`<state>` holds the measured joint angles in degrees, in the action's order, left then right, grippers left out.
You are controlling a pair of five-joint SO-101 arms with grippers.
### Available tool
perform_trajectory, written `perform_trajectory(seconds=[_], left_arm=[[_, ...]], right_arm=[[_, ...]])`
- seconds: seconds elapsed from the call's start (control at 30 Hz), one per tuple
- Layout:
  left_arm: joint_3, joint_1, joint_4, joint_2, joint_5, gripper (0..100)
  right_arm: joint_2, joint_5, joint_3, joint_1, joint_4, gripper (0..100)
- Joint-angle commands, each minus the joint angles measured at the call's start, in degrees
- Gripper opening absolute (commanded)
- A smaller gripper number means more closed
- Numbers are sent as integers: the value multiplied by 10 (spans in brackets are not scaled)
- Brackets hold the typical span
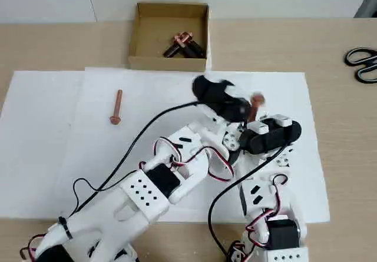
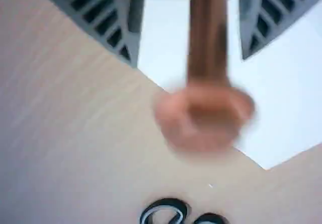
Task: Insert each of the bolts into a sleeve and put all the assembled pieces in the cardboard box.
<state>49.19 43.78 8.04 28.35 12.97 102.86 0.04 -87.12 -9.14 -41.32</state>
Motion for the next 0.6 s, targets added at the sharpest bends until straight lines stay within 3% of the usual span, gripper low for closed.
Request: perform_trajectory(seconds=[0.0,0.27,0.57], left_arm=[[-7,3,2,-5,-10,126],[-4,-4,4,4,-10,126],[-5,-83,66,79,-7,126]], right_arm=[[10,-5,4,0,9,4],[10,-5,4,0,9,4],[10,-4,4,0,9,4]])
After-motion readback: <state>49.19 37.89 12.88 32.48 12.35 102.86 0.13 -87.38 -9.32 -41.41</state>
